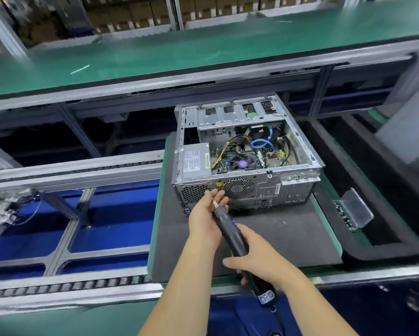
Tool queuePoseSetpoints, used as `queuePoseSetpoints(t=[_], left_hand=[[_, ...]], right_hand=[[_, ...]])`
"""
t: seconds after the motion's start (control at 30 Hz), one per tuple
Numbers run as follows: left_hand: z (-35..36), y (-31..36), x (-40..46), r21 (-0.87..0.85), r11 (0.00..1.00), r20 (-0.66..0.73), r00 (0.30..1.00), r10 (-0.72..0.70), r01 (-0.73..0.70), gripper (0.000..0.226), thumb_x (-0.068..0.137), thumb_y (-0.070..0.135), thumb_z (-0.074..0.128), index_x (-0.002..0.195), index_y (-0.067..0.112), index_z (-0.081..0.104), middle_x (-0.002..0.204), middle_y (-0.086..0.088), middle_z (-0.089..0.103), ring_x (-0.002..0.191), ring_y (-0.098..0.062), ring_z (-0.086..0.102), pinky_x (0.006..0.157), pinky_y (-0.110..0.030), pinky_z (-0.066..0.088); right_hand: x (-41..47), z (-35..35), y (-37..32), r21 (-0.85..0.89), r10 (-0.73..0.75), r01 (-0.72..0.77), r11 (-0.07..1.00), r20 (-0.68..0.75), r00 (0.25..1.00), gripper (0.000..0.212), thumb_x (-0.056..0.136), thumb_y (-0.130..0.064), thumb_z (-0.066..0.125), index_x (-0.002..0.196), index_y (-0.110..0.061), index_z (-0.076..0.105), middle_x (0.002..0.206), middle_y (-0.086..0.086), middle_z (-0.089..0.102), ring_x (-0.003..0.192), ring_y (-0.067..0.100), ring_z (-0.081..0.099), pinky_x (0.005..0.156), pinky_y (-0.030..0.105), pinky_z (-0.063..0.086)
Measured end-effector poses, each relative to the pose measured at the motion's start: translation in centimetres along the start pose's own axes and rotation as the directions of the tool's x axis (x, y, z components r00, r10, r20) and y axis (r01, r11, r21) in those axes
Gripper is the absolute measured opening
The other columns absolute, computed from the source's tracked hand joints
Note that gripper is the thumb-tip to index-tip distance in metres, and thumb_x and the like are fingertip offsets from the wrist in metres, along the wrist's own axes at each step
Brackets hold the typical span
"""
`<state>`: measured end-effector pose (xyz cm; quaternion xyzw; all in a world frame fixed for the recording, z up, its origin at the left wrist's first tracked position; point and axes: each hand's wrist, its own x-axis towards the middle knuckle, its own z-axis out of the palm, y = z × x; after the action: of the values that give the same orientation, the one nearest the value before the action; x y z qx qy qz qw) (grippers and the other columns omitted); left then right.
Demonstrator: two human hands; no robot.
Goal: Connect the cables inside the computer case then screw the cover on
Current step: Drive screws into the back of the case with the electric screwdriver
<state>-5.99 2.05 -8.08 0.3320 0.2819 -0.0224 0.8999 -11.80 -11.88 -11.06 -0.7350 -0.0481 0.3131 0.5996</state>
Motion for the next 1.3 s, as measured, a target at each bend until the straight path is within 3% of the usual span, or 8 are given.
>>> queuePoseSetpoints(t=[0.3,0.8,1.03,1.1,1.13,1.2,1.23,1.3], left_hand=[[0.4,1.3,0.6,0.085,0.995,0.06,0.996,-0.065,0.06,0.019,0.101,0.017,0.05,0.1,0.005,0.065,0.085,-0.005,0.075,0.07,-0.018,0.067,0.069,-0.029,0.048],[0.3,2.6,0.9,0.147,0.982,0.073,0.989,-0.128,0.117,0.019,0.1,0.016,0.05,0.102,0.002,0.063,0.084,-0.008,0.074,0.066,-0.021,0.066,0.063,-0.029,0.05],[0.8,3.3,0.7,0.269,0.96,-0.004,0.997,-0.073,0.072,0.018,0.1,0.012,0.05,0.095,0.0,0.063,0.075,-0.013,0.07,0.066,-0.024,0.062,0.064,-0.03,0.052],[0.8,3.9,0.4,0.594,0.801,-0.024,0.993,0.119,-0.081,0.019,0.093,0.013,0.054,0.082,0.006,0.068,0.07,-0.011,0.068,0.063,-0.025,0.06,0.062,-0.03,0.05],[0.4,4.4,0.4,0.797,0.573,0.014,0.954,0.3,-0.192,0.023,0.089,0.018,0.054,0.071,0.01,0.066,0.065,-0.009,0.066,0.061,-0.024,0.056,0.06,-0.032,0.048],[-0.1,6.2,0.2,0.951,0.055,0.206,0.757,0.62,-0.303,0.028,0.082,0.028,0.046,0.06,0.011,0.053,0.054,-0.002,0.054,0.056,-0.025,0.047,0.05,-0.031,0.038],[0.1,7.5,0.4,0.936,-0.099,0.314,0.671,0.671,-0.339,0.026,0.082,0.031,0.043,0.063,0.015,0.053,0.057,0.003,0.055,0.058,-0.024,0.049,0.05,-0.03,0.036],[0.8,10.1,2.2,0.875,-0.297,0.483,0.661,0.574,-0.381,0.025,0.09,0.03,0.042,0.092,0.026,0.066,0.088,0.006,0.07,0.084,-0.024,0.062,0.068,-0.034,0.047]], right_hand=[[-0.1,1.8,-1.0,0.026,-0.048,0.05,0.998,-0.073,0.996,0.084,0.067,-0.027,0.083,0.132,-0.059,0.04,0.08,-0.003,0.07,0.063,0.022,0.069,0.054,0.038,0.059],[0.0,3.7,-1.8,0.029,-0.074,0.08,0.996,-0.157,0.985,0.085,0.068,-0.029,0.083,0.134,-0.059,0.037,0.112,0.005,0.063,0.063,0.017,0.071,0.055,0.028,0.057],[-0.5,3.6,-2.4,0.179,-0.102,0.117,0.977,-0.09,0.991,0.076,0.065,-0.017,0.088,0.123,-0.053,0.055,0.085,0.005,0.069,0.069,0.018,0.067,0.063,0.033,0.056],[-0.6,3.6,-2.5,0.253,-0.088,0.108,0.961,-0.089,0.992,0.076,0.065,-0.013,0.088,0.124,-0.05,0.056,0.08,0.009,0.066,0.065,0.023,0.064,0.061,0.037,0.056],[-0.6,3.6,-2.5,0.288,-0.077,0.1,0.952,-0.091,0.993,0.077,0.064,-0.012,0.088,0.122,-0.051,0.057,0.081,0.009,0.064,0.064,0.025,0.063,0.061,0.038,0.056],[-0.7,3.7,-2.7,0.342,-0.053,0.071,0.937,-0.061,0.997,0.078,0.063,-0.012,0.089,0.119,-0.056,0.057,0.085,0.01,0.06,0.065,0.025,0.063,0.061,0.043,0.058],[-0.7,3.8,-2.8,0.357,-0.043,0.054,0.932,-0.04,0.998,0.079,0.063,-0.012,0.089,0.119,-0.057,0.056,0.089,0.01,0.057,0.067,0.026,0.063,0.062,0.046,0.059],[-0.7,4.1,-2.8,0.36,-0.033,0.041,0.932,-0.029,0.999,0.08,0.064,-0.014,0.089,0.119,-0.059,0.054,0.091,0.011,0.056,0.066,0.027,0.064,0.061,0.046,0.059]])
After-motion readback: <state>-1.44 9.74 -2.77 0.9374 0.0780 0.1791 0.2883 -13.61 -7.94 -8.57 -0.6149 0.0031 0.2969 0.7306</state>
